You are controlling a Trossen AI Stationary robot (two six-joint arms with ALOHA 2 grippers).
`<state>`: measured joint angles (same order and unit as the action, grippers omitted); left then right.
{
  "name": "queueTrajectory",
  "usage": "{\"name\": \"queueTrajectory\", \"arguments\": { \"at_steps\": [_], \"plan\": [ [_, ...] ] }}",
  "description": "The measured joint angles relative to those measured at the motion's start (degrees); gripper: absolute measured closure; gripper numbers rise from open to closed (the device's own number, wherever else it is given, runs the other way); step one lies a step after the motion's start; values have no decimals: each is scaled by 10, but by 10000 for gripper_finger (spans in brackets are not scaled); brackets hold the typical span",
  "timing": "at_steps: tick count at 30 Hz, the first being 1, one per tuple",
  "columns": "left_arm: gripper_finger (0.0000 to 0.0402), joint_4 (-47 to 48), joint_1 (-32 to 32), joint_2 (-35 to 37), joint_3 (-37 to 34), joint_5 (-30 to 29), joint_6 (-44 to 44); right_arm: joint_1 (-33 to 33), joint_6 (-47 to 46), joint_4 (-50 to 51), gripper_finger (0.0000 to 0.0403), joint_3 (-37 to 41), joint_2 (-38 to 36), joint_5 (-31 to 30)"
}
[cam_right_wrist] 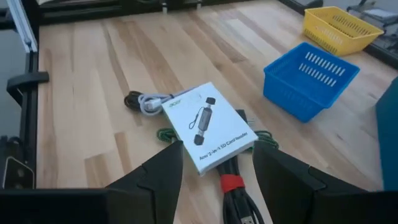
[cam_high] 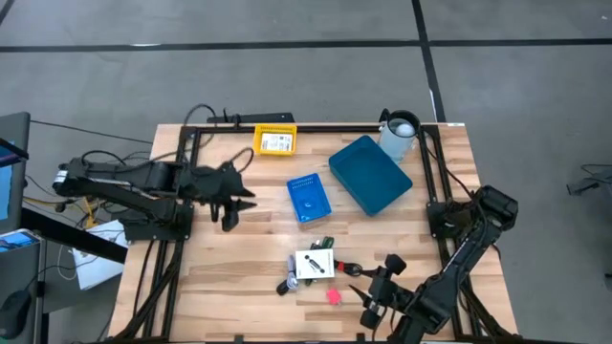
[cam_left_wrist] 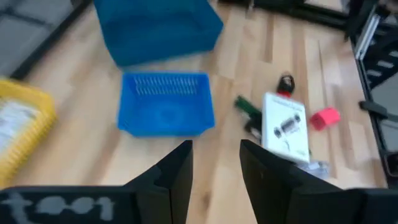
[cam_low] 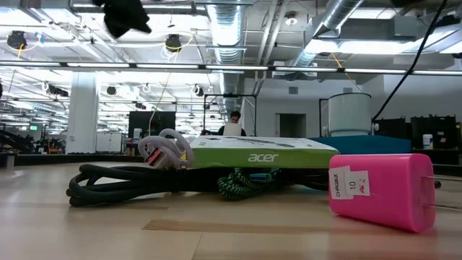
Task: Pick and place items into bin
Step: Put the white card reader box into the yellow bin
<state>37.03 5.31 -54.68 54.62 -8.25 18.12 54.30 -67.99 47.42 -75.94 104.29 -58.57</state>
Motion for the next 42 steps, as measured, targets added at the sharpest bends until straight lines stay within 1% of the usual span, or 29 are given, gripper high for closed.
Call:
{"name": "queueTrajectory", "arguments": {
  "at_steps": [4, 6, 8, 10, 13, 15, 20, 24, 30, 33, 37, 42],
  "plan": [
    [281, -61, 43, -4, -54, -1, 21, 0, -5, 3, 214, 0, 0, 1],
    [281, -87, 72, -6, -79, -1, 1, 0, 3, 9, 215, 0, 0, 3],
    [281, -109, 102, -9, -101, -18, -33, 0, 8, 17, 217, 0, 0, 11],
    [281, -123, 132, -15, -120, -56, -78, 0, 8, 36, 219, 0, 0, 20],
    [281, -112, 169, -29, -128, -140, -159, -1, 8, 56, 221, 0, 0, 29],
    [281, -110, 188, -51, -128, -191, -222, -3, 8, 67, 222, 0, 0, 32],
    [281, -121, 213, -118, -128, -284, -401, -12, 5, 83, 222, 0, 0, 43],
    [281, -154, 217, -181, -128, -351, -514, -20, 5, 87, 221, 0, 0, 58],
    [281, -237, 217, -255, -128, -354, -639, -24, 5, 91, 225, 0, 0, 62],
    [281, -263, 216, -278, -128, -332, -684, -27, -5, 96, 226, 0, 0, 62],
    [281, -276, 216, -291, -128, -312, -725, -27, -28, 105, 226, 0, 0, 62],
    [280, -281, 216, -291, -128, -282, -752, -28, -54, 114, 221, 0, 0, 62]
  ]
}}
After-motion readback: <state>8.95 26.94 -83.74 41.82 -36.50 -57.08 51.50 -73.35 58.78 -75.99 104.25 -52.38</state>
